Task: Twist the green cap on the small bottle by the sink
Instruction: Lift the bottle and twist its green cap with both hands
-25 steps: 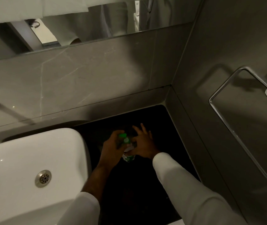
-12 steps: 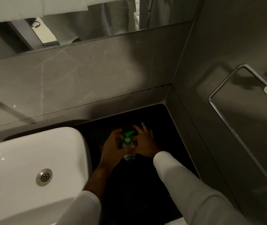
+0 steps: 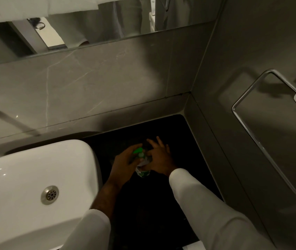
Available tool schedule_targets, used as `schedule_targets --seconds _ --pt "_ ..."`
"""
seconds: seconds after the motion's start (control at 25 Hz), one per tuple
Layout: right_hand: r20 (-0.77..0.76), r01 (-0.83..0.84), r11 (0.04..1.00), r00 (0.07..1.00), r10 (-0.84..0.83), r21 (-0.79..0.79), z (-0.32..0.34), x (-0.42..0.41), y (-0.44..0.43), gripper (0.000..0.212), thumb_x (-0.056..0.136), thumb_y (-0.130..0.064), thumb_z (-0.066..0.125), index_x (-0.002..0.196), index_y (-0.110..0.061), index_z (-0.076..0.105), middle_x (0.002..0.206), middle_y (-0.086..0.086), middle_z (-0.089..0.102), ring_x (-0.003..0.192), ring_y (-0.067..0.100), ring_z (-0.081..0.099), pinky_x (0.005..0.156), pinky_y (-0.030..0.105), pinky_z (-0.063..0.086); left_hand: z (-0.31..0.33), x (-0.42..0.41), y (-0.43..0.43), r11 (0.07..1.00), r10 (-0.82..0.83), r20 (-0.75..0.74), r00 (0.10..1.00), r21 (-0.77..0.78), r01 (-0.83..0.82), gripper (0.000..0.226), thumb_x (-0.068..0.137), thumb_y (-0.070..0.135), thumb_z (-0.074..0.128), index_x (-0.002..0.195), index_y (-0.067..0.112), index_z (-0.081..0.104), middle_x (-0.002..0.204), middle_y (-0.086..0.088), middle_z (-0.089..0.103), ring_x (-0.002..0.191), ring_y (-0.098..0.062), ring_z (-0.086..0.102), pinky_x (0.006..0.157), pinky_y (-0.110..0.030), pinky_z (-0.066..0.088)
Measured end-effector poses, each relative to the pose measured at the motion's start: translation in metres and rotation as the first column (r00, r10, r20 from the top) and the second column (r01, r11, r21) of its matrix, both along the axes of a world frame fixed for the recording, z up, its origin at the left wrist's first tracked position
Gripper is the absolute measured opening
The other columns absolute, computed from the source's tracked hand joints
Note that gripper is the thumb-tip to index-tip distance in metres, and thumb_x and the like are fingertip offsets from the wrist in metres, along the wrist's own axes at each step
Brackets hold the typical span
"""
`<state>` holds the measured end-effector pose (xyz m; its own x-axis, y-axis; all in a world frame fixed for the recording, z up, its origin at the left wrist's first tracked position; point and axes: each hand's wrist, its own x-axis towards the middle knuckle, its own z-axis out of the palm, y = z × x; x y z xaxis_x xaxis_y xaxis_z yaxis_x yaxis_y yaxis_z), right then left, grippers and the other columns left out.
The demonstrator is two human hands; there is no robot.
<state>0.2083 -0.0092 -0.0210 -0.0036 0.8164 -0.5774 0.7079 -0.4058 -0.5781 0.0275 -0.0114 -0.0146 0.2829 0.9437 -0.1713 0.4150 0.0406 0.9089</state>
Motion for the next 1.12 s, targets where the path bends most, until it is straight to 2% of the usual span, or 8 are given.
schedule_targets --seconds 0.08,0.24,0.32,0.44,0.6,0.84,0.96,1.12 --pt "0.018 -0.050 0.999 0.999 0.050 0.006 0.000 0.002 0.000 0.092 0.071 -0.054 0.088 0.153 -0.034 0.053 0.180 -0.007 -0.001 0.166 0.041 -0.007 0.133 0.059 0.008 0.003 -0.002 0.001 0.998 -0.033 0.002 0.999 -0.048 0.033 0.055 0.080 0.017 0.083 0.130 0.026 0.061 0.121 0.010 0.068 0.108 0.000 0.067 0.087 -0.015 0.054" --pt "0.042 -0.148 0.984 0.989 0.145 0.095 -0.001 -0.001 -0.003 0.053 0.075 -0.052 0.086 0.121 -0.026 0.079 0.178 -0.011 0.014 0.167 0.031 -0.009 0.133 0.058 -0.002 0.007 0.002 0.003 0.998 0.014 -0.163 0.987 0.066 -0.004 0.029 0.070 0.039 0.087 0.094 0.038 0.070 0.089 0.025 0.068 0.089 0.003 0.068 0.074 -0.016 0.052" --pt "0.030 -0.109 0.991 0.994 0.107 0.083 -0.004 0.003 -0.003 0.059 0.074 -0.053 0.087 0.127 -0.028 0.077 0.179 -0.010 0.012 0.167 0.033 -0.008 0.133 0.058 0.000 0.009 -0.001 0.007 0.992 -0.103 -0.165 0.981 0.062 0.114 0.035 0.076 0.033 0.081 0.106 0.044 0.067 0.098 0.030 0.068 0.100 -0.001 0.068 0.086 -0.018 0.052" --pt "0.000 -0.039 0.999 0.999 0.039 0.033 -0.004 0.005 -0.004 0.091 0.068 -0.054 0.091 0.150 -0.033 0.057 0.180 -0.005 0.004 0.167 0.038 -0.005 0.133 0.060 0.006 0.010 -0.003 0.011 0.981 -0.180 -0.189 0.965 0.036 0.190 0.049 0.079 0.029 0.080 0.125 0.030 0.064 0.122 0.006 0.066 0.114 -0.013 0.063 0.095 -0.019 0.046" --pt "0.016 -0.084 0.996 0.996 0.084 0.034 -0.002 -0.001 -0.003 0.079 0.071 -0.053 0.089 0.142 -0.027 0.067 0.180 -0.009 0.005 0.167 0.038 -0.007 0.132 0.061 0.007 0.020 0.005 0.017 0.964 -0.136 -0.450 0.882 0.144 0.222 0.053 0.065 0.063 0.065 0.094 0.020 0.074 0.091 -0.002 0.072 0.083 -0.019 0.067 0.073 -0.033 0.054" --pt "-0.053 -0.014 1.000 0.998 0.014 -0.004 0.003 0.000 -0.003 0.094 0.071 -0.049 0.091 0.155 -0.030 0.052 0.180 -0.006 0.000 0.166 0.041 -0.008 0.133 0.060 0.007 0.029 -0.003 0.028 0.927 -0.217 -0.412 0.885 0.198 0.319 0.042 0.064 0.046 0.077 0.103 0.033 0.074 0.097 0.007 0.078 0.091 -0.010 0.072 0.087 -0.036 0.056" --pt "-0.011 -0.144 0.984 0.989 0.146 0.102 0.001 -0.001 0.000 0.070 0.074 -0.052 0.088 0.137 -0.028 0.070 0.179 -0.008 0.011 0.167 0.033 -0.008 0.131 0.063 -0.001 0.034 -0.005 0.036 0.862 -0.276 -0.408 0.870 0.295 0.411 0.033 0.064 0.039 0.080 0.096 0.030 0.075 0.088 0.007 0.078 0.081 -0.010 0.072 0.082 -0.039 0.057" --pt "-0.009 -0.113 0.992 0.993 0.114 0.051 0.000 -0.001 -0.001 0.088 0.070 -0.056 0.088 0.149 -0.028 0.060 0.179 -0.008 0.007 0.167 0.034 -0.007 0.132 0.063 0.002 0.044 -0.006 0.043 0.809 -0.337 -0.600 0.726 0.211 0.549 0.041 0.074 0.041 0.077 0.114 0.032 0.071 0.107 0.000 0.074 0.099 -0.020 0.069 0.090 -0.039 0.053"
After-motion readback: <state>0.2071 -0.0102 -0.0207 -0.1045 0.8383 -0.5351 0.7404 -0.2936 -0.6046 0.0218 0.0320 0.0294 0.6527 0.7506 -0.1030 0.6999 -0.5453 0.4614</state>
